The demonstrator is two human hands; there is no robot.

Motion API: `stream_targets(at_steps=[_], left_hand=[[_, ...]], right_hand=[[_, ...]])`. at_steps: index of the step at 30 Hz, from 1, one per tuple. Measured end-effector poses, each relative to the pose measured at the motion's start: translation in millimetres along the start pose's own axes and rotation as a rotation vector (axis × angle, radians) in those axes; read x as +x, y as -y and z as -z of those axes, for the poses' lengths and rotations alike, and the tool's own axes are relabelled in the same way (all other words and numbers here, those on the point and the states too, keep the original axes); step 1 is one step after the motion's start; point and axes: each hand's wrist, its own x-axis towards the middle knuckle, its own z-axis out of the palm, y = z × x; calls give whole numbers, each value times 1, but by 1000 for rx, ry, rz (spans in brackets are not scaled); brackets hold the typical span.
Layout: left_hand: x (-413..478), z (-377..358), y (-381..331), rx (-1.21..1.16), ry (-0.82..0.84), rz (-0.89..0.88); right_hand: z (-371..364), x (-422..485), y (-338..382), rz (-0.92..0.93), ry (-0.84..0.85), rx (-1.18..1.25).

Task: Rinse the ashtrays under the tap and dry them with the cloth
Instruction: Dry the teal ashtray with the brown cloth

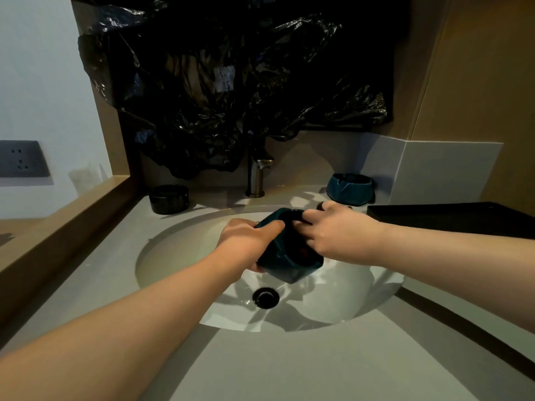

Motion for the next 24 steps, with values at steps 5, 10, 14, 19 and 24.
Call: stream_targets(at_steps=[5, 10, 14, 19, 24], left_hand=[[1, 1, -2, -45, -140, -98], [1, 8, -1, 19, -222, -139], [2, 12, -1, -20, -233, -140], [5, 4, 1, -38, -171, -126], [8, 12, 3, -181, -153, -4]], right_hand=[[14, 13, 13, -274, 144, 414], [36, 24, 24, -418, 146, 1232], [33, 18, 28, -436, 29, 1222], [22, 17, 34, -333, 46, 373], [22, 4, 15, -838, -298, 783]])
